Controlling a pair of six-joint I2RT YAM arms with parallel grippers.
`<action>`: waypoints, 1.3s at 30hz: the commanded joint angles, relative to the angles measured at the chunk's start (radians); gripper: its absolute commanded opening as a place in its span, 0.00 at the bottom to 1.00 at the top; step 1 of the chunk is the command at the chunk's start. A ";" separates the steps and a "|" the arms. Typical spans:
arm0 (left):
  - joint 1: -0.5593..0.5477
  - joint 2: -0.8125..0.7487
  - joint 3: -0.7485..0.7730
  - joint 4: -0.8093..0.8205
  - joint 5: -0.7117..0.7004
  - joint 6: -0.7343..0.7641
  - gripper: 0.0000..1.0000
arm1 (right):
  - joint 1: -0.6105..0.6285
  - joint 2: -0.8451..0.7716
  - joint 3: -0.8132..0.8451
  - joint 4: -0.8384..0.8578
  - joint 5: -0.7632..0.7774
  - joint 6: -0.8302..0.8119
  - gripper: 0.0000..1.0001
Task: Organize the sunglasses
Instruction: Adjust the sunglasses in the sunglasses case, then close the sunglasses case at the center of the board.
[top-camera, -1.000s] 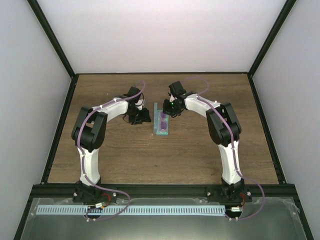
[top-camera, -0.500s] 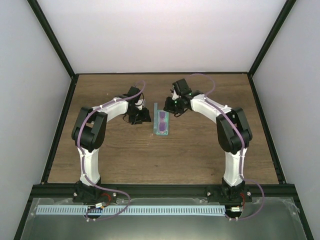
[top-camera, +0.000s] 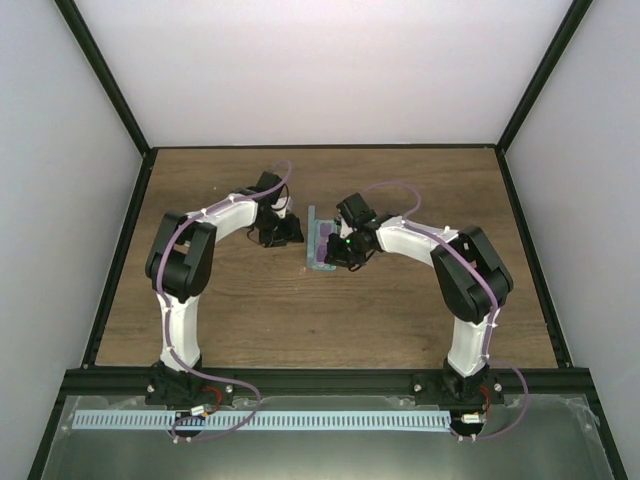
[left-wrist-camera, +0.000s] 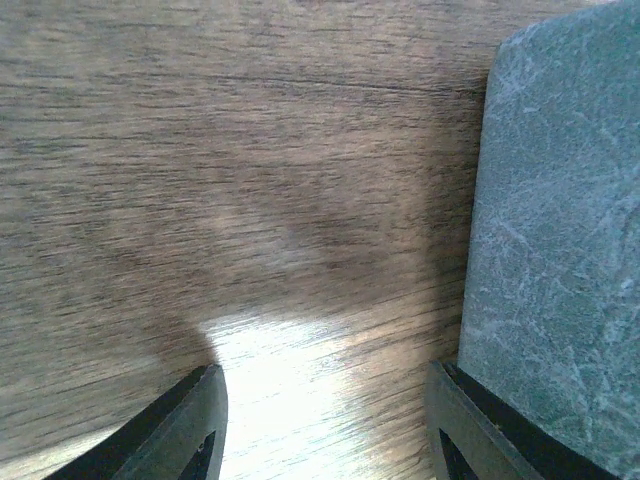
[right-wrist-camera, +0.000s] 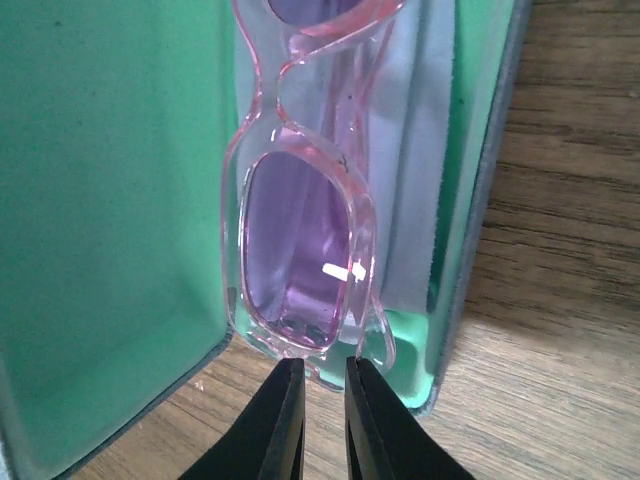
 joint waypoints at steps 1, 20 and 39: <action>-0.003 0.017 0.033 -0.009 0.009 0.009 0.56 | 0.006 -0.024 0.024 0.009 0.036 0.009 0.13; -0.004 -0.009 0.130 -0.109 -0.095 0.048 0.56 | -0.111 -0.025 0.102 -0.106 0.178 0.048 0.15; -0.030 0.038 0.229 -0.166 -0.041 0.008 0.56 | -0.129 0.169 0.100 0.058 -0.024 -0.006 0.02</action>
